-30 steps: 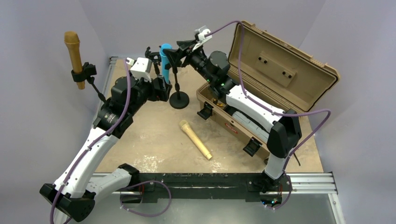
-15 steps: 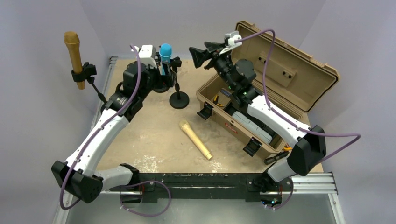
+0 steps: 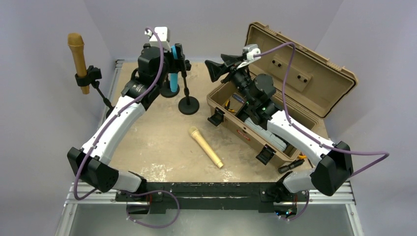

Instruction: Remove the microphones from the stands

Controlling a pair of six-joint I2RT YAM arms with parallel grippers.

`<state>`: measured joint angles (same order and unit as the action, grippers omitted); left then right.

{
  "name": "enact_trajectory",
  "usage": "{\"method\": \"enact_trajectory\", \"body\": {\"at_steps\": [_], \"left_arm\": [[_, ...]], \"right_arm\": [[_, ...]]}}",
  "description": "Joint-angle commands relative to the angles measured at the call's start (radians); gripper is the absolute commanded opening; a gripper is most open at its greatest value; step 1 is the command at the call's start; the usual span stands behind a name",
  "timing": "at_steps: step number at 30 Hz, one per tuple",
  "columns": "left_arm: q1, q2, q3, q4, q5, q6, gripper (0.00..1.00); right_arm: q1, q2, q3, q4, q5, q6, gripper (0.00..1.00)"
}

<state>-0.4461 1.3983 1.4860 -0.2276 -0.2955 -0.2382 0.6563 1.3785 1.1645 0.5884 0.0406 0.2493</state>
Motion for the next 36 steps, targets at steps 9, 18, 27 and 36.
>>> {"method": "enact_trajectory", "body": {"at_steps": [9, 18, 27, 36], "left_arm": [[-0.023, 0.010, 0.042, 0.027, 0.048, 0.130, 0.17], [0.011, -0.132, -0.110, 0.069, 0.259, 0.226, 0.00], [0.020, -0.237, -0.213, 0.095, 0.344, 0.304, 0.00], [0.022, -0.279, -0.263, 0.128, 0.332, 0.290, 0.00]], "right_arm": [[-0.002, -0.002, -0.011, 0.050, -0.002, -0.056, 0.76], [-0.028, 0.045, -0.044, 0.263, -0.393, -0.218, 0.86], [-0.031, 0.165, -0.003, 0.328, -0.670, -0.405, 0.86], [-0.032, 0.249, 0.061, 0.283, -0.650, -0.549, 0.83]]}}
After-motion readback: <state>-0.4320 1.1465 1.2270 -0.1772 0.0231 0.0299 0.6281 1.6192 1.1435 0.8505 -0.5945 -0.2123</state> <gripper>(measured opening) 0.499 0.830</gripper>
